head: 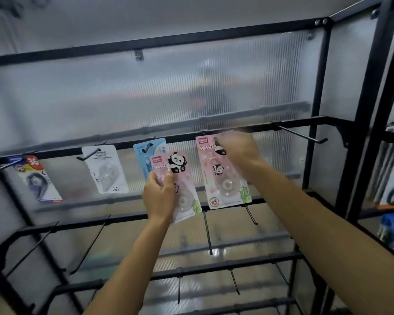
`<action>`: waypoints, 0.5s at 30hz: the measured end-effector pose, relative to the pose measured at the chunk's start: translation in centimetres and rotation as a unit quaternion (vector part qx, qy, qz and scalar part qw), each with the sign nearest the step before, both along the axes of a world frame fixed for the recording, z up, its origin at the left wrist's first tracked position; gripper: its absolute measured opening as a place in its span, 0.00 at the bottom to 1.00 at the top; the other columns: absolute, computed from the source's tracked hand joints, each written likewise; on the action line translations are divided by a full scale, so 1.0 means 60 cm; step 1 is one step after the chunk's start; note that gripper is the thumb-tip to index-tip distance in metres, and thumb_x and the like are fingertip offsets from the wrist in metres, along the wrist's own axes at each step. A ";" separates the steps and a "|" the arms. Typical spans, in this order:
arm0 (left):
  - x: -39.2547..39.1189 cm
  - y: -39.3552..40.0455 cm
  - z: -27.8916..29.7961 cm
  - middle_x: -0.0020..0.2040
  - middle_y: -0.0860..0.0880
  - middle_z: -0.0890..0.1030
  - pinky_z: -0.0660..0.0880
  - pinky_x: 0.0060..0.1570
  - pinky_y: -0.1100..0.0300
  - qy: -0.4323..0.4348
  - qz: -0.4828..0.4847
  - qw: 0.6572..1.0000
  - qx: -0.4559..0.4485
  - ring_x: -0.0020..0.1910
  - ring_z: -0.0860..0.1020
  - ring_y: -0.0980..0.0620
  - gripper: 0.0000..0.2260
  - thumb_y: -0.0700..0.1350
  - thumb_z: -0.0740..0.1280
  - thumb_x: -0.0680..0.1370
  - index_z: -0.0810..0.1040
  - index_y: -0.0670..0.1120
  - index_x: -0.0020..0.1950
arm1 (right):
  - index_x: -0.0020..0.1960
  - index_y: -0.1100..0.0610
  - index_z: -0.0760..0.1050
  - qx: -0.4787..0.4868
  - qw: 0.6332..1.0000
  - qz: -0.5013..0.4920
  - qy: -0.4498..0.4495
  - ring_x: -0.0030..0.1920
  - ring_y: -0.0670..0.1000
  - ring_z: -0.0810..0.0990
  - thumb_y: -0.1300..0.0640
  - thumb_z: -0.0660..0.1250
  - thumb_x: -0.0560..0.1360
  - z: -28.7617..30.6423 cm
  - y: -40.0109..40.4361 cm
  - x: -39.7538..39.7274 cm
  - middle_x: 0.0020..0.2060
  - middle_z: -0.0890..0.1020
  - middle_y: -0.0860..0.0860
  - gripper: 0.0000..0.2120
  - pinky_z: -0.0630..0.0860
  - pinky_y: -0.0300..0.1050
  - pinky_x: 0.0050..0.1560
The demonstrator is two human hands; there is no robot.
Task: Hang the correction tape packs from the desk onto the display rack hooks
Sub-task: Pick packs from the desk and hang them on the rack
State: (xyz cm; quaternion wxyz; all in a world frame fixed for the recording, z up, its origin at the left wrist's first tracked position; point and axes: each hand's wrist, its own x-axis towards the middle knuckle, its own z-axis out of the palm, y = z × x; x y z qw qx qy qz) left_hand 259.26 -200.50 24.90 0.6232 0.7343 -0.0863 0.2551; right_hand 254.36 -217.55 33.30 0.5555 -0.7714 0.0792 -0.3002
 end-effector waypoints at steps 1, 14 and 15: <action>0.002 -0.003 0.004 0.36 0.46 0.75 0.70 0.33 0.62 -0.006 0.000 1.000 -0.004 0.33 0.71 0.52 0.12 0.48 0.63 0.80 0.73 0.40 0.43 | 0.50 0.69 0.75 0.000 1.000 0.005 -0.001 0.37 0.53 0.74 0.56 0.62 0.78 0.000 0.000 0.001 0.41 0.78 0.61 0.14 0.75 0.51 0.38; 0.027 -0.019 0.007 0.30 0.53 0.68 0.66 0.25 0.75 -0.047 -0.009 0.999 -0.019 0.24 0.70 0.69 0.14 0.44 0.64 0.80 0.66 0.48 0.35 | 0.42 0.67 0.76 0.022 1.000 0.022 0.001 0.36 0.56 0.78 0.59 0.64 0.75 -0.004 0.002 0.028 0.37 0.80 0.61 0.10 0.79 0.56 0.41; 0.030 -0.017 0.006 0.30 0.53 0.68 0.66 0.25 0.75 -0.047 -0.010 0.999 -0.017 0.24 0.70 0.69 0.14 0.44 0.64 0.80 0.66 0.48 0.35 | 0.44 0.68 0.77 0.023 1.000 0.018 0.006 0.38 0.58 0.79 0.58 0.64 0.75 -0.006 0.001 0.032 0.40 0.82 0.63 0.11 0.79 0.59 0.45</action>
